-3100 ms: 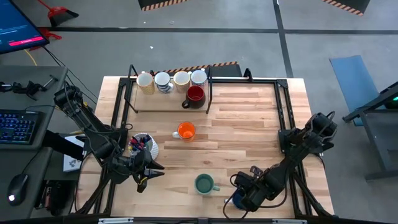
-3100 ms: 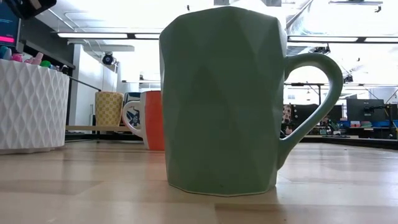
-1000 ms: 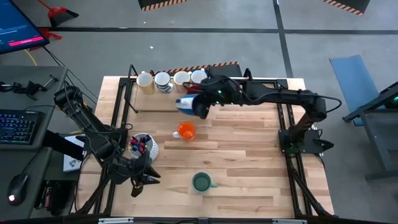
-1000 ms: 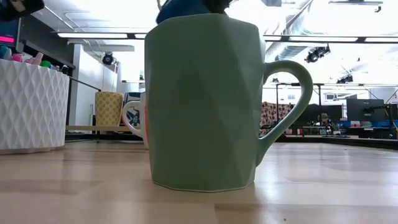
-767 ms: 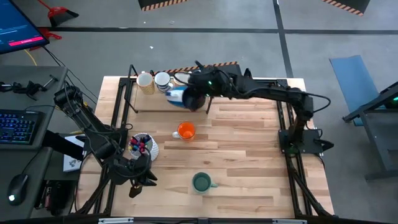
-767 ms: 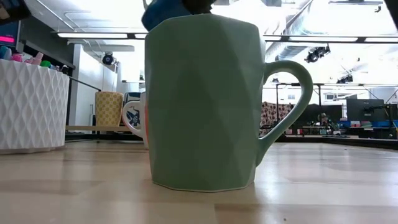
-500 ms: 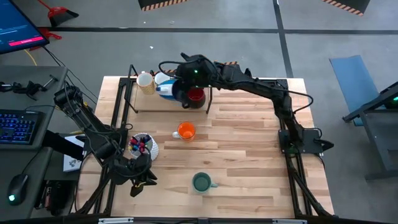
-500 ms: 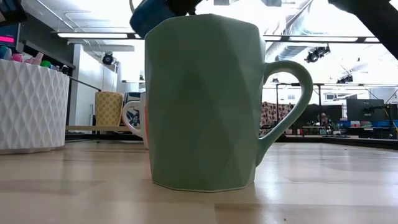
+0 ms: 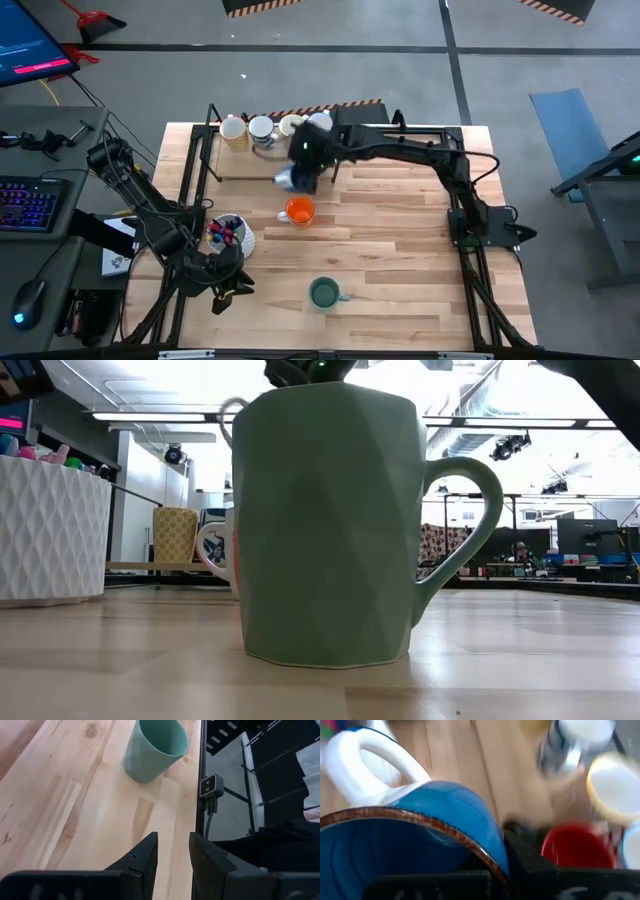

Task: Place coffee mugs
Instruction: Move the blue mug to the center of the table

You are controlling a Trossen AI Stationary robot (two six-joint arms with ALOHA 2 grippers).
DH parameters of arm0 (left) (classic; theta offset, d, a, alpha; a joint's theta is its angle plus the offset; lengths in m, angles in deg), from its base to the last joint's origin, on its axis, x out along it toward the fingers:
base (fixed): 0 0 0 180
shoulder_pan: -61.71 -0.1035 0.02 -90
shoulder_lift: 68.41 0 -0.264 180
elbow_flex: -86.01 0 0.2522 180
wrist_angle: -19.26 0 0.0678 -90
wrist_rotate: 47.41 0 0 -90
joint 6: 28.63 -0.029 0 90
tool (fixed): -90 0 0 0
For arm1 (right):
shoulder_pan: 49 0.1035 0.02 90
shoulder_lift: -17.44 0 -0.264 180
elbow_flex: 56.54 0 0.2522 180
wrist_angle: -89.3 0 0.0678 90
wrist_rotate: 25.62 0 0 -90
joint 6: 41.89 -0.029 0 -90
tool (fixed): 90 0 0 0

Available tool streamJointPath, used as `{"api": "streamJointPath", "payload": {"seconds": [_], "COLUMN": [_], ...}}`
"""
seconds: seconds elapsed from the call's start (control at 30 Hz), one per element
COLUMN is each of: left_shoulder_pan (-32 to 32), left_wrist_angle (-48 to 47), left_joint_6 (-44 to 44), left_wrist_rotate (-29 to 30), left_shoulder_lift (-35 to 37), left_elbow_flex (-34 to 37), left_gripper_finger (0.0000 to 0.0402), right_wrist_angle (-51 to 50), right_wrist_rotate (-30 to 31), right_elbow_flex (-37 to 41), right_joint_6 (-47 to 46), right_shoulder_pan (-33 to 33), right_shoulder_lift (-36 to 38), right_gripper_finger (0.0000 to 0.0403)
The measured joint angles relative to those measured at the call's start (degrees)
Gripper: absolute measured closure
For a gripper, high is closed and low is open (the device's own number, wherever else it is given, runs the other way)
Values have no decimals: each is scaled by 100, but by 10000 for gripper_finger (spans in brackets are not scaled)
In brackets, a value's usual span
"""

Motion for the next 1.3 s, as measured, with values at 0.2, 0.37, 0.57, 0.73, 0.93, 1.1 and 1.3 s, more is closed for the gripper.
{"api": "streamJointPath", "payload": {"seconds": [0.2, 0.37, 0.57, 0.73, 0.93, 1.1, 1.3], "left_shoulder_pan": [2, 0, 0, 0, 0, 0, 2], "left_wrist_angle": [-13, -9, -9, -11, -12, -11, -13], "left_joint_6": [-13, -152, -153, -157, -405, -467, -562], "left_wrist_rotate": [55, 116, 116, 114, 154, 273, 307], "left_shoulder_lift": [0, 0, 0, 0, 0, 0, 0], "left_elbow_flex": [0, 0, 0, 0, 0, 0, 0], "left_gripper_finger": [300, 300, 300, 300, 300, 300, 300], "right_wrist_angle": [-1419, -1829, -2480, -3016, -3185, -3496, -3514], "right_wrist_rotate": [928, 1616, 2037, 2170, 2268, 2493, 2555], "right_elbow_flex": [-42, -44, -44, -44, -44, -44, 537], "right_joint_6": [-356, -894, -1531, -1898, -2354, -2797, -2790], "right_shoulder_pan": [366, 537, 600, 668, 749, 829, 1051], "right_shoulder_lift": [4, 38, 37, 37, 37, 37, 284], "right_gripper_finger": [403, 403, 403, 403, 403, 403, 403]}}
